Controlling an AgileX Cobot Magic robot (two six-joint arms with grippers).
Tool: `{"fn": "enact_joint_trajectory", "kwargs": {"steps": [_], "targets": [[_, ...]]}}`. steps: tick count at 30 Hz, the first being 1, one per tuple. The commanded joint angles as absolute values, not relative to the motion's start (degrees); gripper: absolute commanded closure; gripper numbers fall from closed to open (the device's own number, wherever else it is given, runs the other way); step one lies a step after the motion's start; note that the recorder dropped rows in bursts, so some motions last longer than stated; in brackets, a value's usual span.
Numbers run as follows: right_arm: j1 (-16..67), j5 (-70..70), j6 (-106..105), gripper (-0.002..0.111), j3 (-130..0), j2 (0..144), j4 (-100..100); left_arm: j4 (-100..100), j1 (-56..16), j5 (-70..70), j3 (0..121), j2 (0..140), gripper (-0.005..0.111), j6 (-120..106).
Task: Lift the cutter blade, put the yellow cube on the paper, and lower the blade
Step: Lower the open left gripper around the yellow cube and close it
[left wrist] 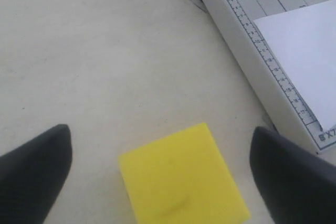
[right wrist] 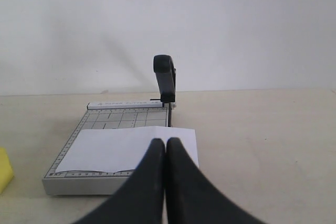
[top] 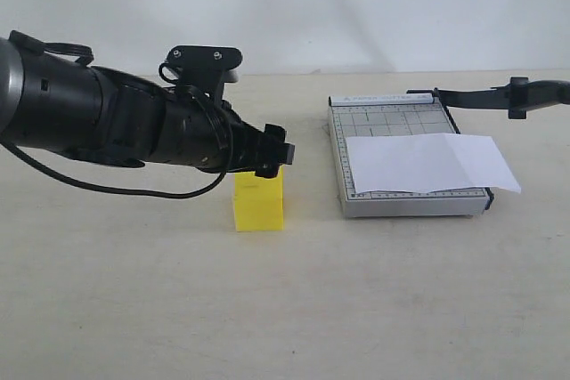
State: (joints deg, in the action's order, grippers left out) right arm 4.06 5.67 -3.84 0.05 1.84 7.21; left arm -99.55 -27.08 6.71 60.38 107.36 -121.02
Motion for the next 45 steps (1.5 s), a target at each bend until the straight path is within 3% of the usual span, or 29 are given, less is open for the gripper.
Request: {"fn": "enact_joint_trajectory", "kwargs": {"steps": [1,45], "targets": [[3.95,5.19,-3.76,0.108,0.0,1.76,7.01,-99.95,-26.96,7.04,59.72,107.33,0.008,-121.24],[3.95,4.96,-3.76,0.108,0.0,1.76,7.01,-99.95,-28.52,6.48,62.72,113.12,0.008,-114.78]]}}
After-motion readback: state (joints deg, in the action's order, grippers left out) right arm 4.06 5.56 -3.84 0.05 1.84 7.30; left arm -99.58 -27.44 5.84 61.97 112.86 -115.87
